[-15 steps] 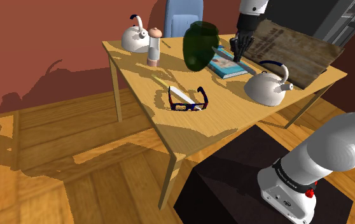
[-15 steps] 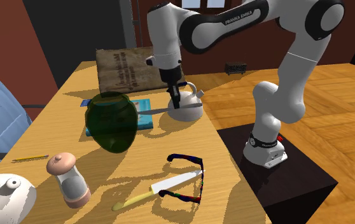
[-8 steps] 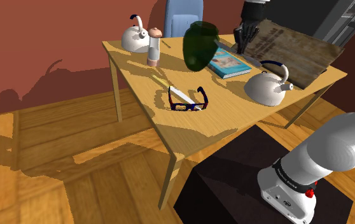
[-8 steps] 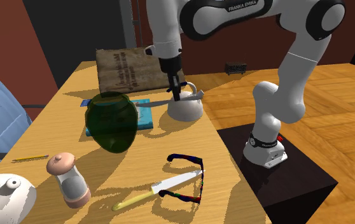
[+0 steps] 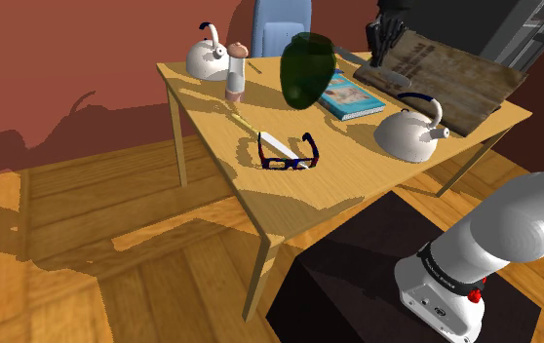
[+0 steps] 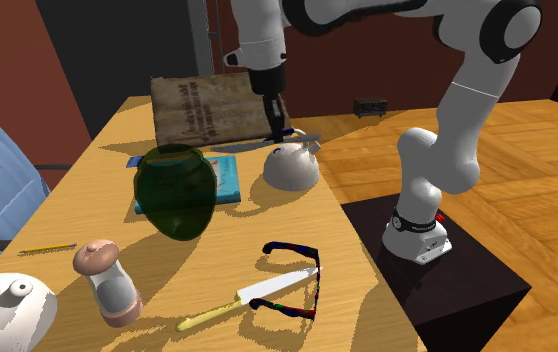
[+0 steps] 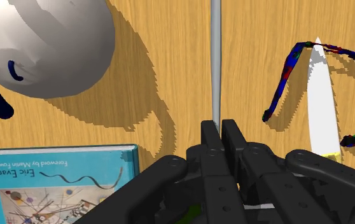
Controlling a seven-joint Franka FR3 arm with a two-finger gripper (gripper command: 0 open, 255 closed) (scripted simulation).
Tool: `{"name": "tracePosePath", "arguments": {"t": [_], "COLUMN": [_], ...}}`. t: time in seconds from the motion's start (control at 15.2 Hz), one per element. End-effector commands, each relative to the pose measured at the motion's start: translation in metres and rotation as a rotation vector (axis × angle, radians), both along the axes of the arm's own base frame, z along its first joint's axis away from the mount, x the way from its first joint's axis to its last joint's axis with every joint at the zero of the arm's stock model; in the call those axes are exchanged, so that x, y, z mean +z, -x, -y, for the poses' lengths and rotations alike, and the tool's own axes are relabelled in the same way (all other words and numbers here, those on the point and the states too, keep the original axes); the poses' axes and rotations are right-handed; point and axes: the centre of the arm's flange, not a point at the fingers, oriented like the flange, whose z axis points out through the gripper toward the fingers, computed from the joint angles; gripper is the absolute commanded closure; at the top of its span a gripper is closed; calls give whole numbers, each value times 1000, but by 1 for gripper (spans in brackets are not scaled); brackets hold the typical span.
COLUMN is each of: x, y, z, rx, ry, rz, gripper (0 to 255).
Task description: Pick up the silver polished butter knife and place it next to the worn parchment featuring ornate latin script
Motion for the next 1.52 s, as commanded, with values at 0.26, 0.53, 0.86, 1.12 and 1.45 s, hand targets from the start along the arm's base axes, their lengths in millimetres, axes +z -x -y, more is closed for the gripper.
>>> {"name": "tracePosePath", "arguments": {"t": [0.26, 0.53, 0.86, 1.12, 1.45], "x": [32, 53, 66, 66, 66], "y": [-1, -1, 6, 21, 39], "z": [0, 0, 25, 76, 140], "rx": [0, 0, 0, 0, 0], "ry": [0, 0, 0, 0, 0], "rz": [-1, -1, -1, -1, -1], "gripper": [255, 255, 255, 255, 255]}}
